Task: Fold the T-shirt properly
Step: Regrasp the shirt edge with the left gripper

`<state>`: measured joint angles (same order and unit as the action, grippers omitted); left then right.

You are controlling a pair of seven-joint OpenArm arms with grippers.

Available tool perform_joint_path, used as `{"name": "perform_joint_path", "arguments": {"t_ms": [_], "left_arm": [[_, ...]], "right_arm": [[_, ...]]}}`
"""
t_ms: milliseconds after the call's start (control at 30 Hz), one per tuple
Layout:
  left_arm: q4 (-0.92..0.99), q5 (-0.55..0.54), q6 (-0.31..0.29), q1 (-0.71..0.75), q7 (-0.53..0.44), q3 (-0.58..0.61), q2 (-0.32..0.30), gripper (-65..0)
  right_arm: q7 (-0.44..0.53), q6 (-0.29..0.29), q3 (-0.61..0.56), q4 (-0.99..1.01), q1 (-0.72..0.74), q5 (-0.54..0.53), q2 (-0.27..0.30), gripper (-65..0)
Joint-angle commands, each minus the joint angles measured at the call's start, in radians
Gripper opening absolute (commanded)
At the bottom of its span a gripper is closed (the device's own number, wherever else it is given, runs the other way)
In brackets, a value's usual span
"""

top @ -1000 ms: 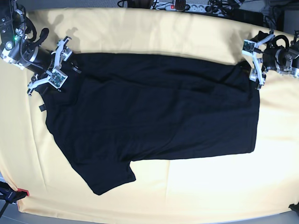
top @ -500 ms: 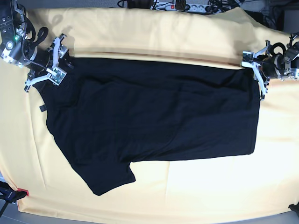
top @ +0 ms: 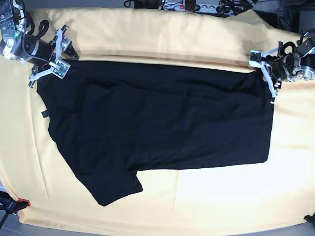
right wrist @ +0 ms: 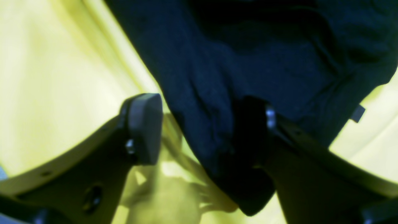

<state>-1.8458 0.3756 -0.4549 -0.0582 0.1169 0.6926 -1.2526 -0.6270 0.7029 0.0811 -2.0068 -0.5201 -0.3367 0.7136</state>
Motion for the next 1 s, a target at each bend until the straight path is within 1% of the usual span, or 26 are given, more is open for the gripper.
{"name": "perform_joint_path", "arguments": {"t_ms": [0,33,67,133,167,200,233,433,567,600,667,733,767,800,867,900,967], "left_arm": [[-0.02,-0.017,0.049,-0.009,-0.055,-0.006,-0.002,-64.2],[-0.02,-0.017,0.049,-0.009,-0.056,-0.006,-0.002,-64.2],[-0.02,-0.017,0.049,-0.009,-0.056,-0.006,-0.002,-64.2],[-0.02,-0.017,0.049,-0.009,-0.056,-0.006,-0.002,-64.2],[-0.02,-0.017,0.049,-0.009,-0.056,-0.006,-0.002,-64.2],[-0.02,-0.017,0.05,-0.01,-0.056,-0.006,-0.002,-64.2],[-0.021,-0.017,0.05,-0.012,-0.056,-0.006,-0.002,-64.2],[-0.021,-0.018,0.057,-0.052,-0.043,-0.006,-0.002,-63.3],[-0.021,-0.045,0.056,-0.082,-0.04,-0.006,-0.002,-63.3],[-0.021,-0.045,0.056,-0.087,-0.04,-0.006,-0.002,-63.3],[-0.02,-0.043,0.056,-0.09,-0.04,-0.006,-0.002,-62.5],[-0.021,-0.045,0.056,-0.089,-0.04,-0.006,-0.002,-57.7],[-0.02,-0.051,0.056,-0.089,-0.04,-0.006,-0.002,-53.9],[-0.02,-0.051,0.056,-0.089,-0.04,-0.006,-0.002,-49.4],[-0.02,-0.051,0.056,-0.089,-0.04,-0.006,-0.002,-41.1],[-0.02,-0.051,0.056,-0.089,-0.04,-0.006,-0.002,-38.3],[-0.02,-0.05,0.057,-0.09,-0.036,-0.006,-0.002,-36.4]], "right_arm": [[0.034,-0.005,0.01,0.011,0.002,0.017,0.018,-30.6],[0.061,-0.005,0.01,0.032,0.003,0.038,0.018,-35.1],[0.079,-0.005,0.01,0.05,0.003,0.057,0.018,-40.9],[0.086,-0.005,0.01,0.064,0.003,0.077,0.018,-51.5],[0.085,-0.005,0.011,0.063,0.003,0.08,0.019,-55.9],[0.085,-0.005,0.011,0.063,0.003,0.08,0.019,-58.5],[0.085,-0.005,0.011,0.063,0.003,0.079,0.018,-59.3],[0.084,-0.005,0.011,0.03,0.003,0.08,0.019,-59.2],[0.085,-0.005,0.011,0.017,0.004,0.08,0.018,-58.8],[0.084,-0.005,0.011,0.017,0.005,0.079,0.018,-58.1],[0.085,-0.005,0.011,0.017,0.005,0.079,0.018,-51.7],[0.085,-0.007,0.011,0.017,0.005,0.079,0.018,-43.8],[0.085,-0.02,0.011,0.017,0.005,0.079,0.018,-40.8],[0.085,-0.035,0.011,0.017,0.005,0.079,0.018,-39.1],[0.086,-0.049,0.011,0.017,0.005,0.079,0.018,-39.1],[0.085,-0.058,0.011,0.017,0.005,0.079,0.018,-39.1],[0.085,-0.072,0.011,0.017,0.005,0.08,0.018,-39.1]]}}
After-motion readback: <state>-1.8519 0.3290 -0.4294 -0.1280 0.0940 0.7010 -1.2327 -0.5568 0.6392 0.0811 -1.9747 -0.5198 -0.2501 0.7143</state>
